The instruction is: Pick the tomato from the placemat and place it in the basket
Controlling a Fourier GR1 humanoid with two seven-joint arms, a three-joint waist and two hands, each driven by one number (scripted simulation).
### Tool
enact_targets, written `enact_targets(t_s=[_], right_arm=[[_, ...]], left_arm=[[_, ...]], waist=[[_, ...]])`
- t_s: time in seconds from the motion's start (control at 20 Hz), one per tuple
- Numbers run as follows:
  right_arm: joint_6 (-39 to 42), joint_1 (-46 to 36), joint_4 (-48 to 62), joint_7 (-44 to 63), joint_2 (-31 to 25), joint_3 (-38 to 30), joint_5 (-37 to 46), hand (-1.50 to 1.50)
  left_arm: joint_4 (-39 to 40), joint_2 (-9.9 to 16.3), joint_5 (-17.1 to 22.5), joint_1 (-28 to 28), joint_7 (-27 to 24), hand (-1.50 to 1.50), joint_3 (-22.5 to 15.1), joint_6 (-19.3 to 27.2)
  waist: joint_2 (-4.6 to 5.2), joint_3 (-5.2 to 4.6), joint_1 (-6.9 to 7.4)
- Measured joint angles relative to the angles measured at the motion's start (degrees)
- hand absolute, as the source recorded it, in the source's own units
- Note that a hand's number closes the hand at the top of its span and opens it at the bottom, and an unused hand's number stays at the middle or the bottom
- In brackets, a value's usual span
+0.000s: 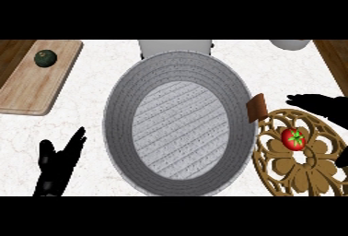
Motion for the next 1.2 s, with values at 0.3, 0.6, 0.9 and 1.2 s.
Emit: enact_targets(t_s=[0.3,0.6,0.9,1.2], right_arm=[[-1.9,0.5,1.2,-0.8,3.3,0.1,3.0,-1.50],[-2.7,-0.7,4.1,-0.3,5.6,1.8,7.9,-1.50],[-4.5,-1.0,7.8,-0.2,7.2,2.8,12.4,-1.50],[-6.2,0.1,9.0,-1.4,9.1,2.0,14.5,-1.50]], left_arm=[[0.7,-1.3,-1.7,0.1,-1.4,0.00,0.4,-0.4],[-1.0,-1.5,-1.9,0.4,1.4,0.00,1.5,-0.8],[0.9,-1.5,-1.9,0.0,0.0,0.00,2.9,-2.8],[-0.4,-1.7,-2.7,0.5,1.3,0.00,4.0,-3.3]], waist=[[-0.06,0.06,-0.08],[0.08,-0.09,0.00],[-0.01,0.04,0.03],[-0.01,-0.01,-0.07]])
